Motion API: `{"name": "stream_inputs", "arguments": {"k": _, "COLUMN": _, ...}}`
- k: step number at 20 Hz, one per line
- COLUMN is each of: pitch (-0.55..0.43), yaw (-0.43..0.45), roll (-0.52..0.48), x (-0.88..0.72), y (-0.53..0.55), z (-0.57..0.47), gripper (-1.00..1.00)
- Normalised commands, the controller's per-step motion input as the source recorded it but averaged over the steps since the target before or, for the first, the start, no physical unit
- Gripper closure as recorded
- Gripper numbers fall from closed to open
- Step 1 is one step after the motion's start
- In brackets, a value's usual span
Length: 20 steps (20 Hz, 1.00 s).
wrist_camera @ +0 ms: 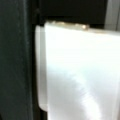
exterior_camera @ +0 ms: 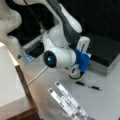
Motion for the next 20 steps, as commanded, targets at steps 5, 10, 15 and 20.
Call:
{"name": "stream_inputs", "arguments": {"k": 5, "pitch": -0.078, "yaw": -0.123, "roll": 0.195, "x": -0.14, "y": 0.04, "z": -0.05, "gripper": -1.00}}
{"name": "stream_inputs", "arguments": {"k": 10, "pitch": -0.075, "yaw": -0.118, "roll": 0.171, "x": -0.13, "y": 0.01, "z": -0.03, "gripper": -1.00}}
{"name": "stream_inputs", "arguments": {"k": 15, "pitch": -0.083, "yaw": -0.122, "roll": 0.157, "x": -0.10, "y": -0.01, "z": -0.04, "gripper": -1.00}}
{"name": "stream_inputs", "arguments": {"k": 20, "pitch": -0.066, "yaw": -0.130, "roll": 0.172, "x": -0.03, "y": 0.00, "z": -0.03, "gripper": -1.00}}
